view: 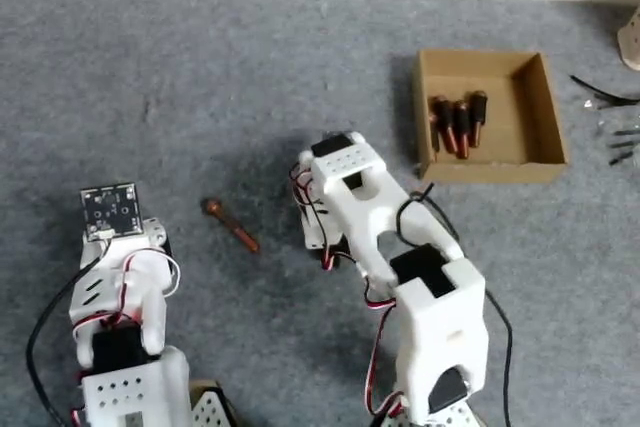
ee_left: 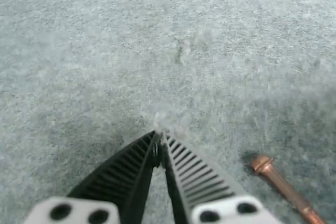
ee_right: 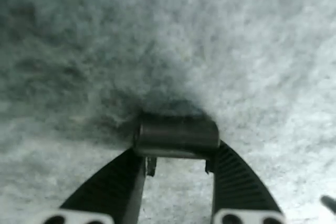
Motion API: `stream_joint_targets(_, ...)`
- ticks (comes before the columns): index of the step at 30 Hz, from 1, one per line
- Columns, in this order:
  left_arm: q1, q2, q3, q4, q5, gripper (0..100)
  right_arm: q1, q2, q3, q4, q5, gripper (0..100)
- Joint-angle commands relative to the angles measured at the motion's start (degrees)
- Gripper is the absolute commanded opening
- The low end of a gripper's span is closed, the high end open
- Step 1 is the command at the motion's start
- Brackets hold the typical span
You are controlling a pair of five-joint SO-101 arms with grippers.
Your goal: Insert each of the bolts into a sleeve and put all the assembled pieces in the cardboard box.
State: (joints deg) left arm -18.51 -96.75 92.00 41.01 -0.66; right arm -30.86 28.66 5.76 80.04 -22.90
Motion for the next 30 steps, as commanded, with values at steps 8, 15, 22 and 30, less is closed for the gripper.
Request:
stream_joint_targets(8, 0.7, -0.4, 0.1, -1.4, 0.3, 1, 3.8, 1.5, 0.2, -2.3, -0.2, 0.4)
stream_joint_targets(15, 0.7, -0.4, 0.2, -1.4, 0.3, 1, 10.1, -9.2, -0.7, -1.1, 0.0, 0.5)
stream_joint_targets(22, 0.7, -0.4, 0.2, -1.4, 0.3, 1, 11.6, -26.7, -0.5, -1.1, 0.0, 0.5)
stream_joint_targets(30, 0.7, -0.4, 0.2, -1.4, 0.3, 1, 11.3, -34.4, 7.4, -7.0, 9.1, 0.5)
